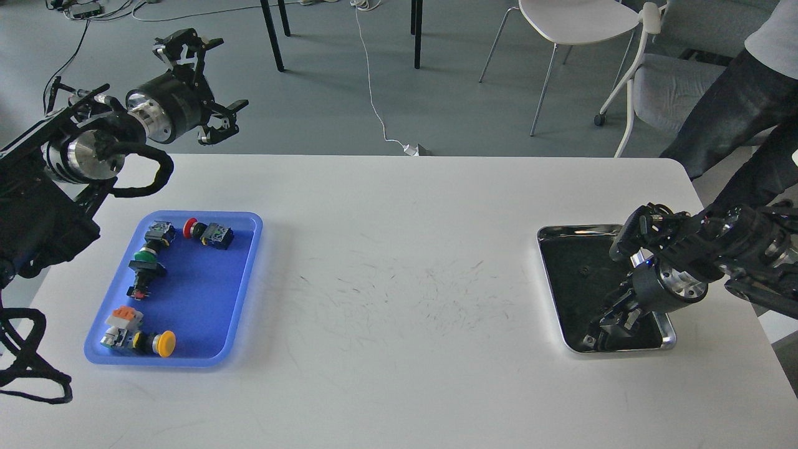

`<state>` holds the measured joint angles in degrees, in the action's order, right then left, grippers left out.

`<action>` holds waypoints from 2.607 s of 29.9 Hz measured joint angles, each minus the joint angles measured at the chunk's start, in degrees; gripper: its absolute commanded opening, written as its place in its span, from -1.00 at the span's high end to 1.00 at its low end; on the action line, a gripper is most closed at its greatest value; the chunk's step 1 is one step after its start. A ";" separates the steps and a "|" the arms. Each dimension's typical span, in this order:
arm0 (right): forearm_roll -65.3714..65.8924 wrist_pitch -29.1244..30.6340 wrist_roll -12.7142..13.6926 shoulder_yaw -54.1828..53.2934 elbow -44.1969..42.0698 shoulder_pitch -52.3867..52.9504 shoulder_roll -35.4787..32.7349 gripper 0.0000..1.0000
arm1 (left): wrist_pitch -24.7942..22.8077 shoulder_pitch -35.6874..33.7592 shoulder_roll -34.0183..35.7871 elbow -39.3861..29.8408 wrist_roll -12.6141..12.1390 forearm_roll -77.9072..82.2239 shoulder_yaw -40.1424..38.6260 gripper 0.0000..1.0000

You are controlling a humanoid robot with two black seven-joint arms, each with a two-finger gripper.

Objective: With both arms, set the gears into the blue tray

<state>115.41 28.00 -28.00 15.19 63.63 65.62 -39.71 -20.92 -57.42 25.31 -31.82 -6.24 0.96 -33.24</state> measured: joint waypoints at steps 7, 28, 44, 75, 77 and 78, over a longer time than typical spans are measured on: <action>0.08 0.00 0.00 0.51 -0.12 0.09 0.07 0.05 | 0.00 0.11 0.00 0.00 0.00 -0.02 -0.09 -0.98; 0.10 0.00 0.01 0.73 -0.80 0.86 0.33 0.61 | 0.00 0.12 0.04 0.00 0.00 0.01 -0.17 -0.98; -0.53 0.01 -0.02 1.51 -0.55 1.91 0.25 0.97 | 0.00 0.21 0.34 0.00 0.00 0.01 -0.03 -0.98; -7.13 0.00 0.01 -13.31 -3.08 13.88 13.39 0.97 | -0.42 0.02 4.87 -1.07 -0.18 0.18 0.53 -0.98; -7.13 0.00 0.01 -14.00 -3.30 13.88 15.11 0.97 | -0.57 0.02 5.41 -1.25 -0.18 0.19 0.55 -0.98; -7.12 -0.18 0.01 -14.32 -3.37 13.87 15.96 0.97 | -0.65 0.02 5.71 -1.31 -0.18 0.18 0.55 -0.98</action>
<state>108.29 27.82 -27.99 0.87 60.26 79.48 -23.75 -21.57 -57.40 31.02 -33.13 -6.42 1.15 -32.68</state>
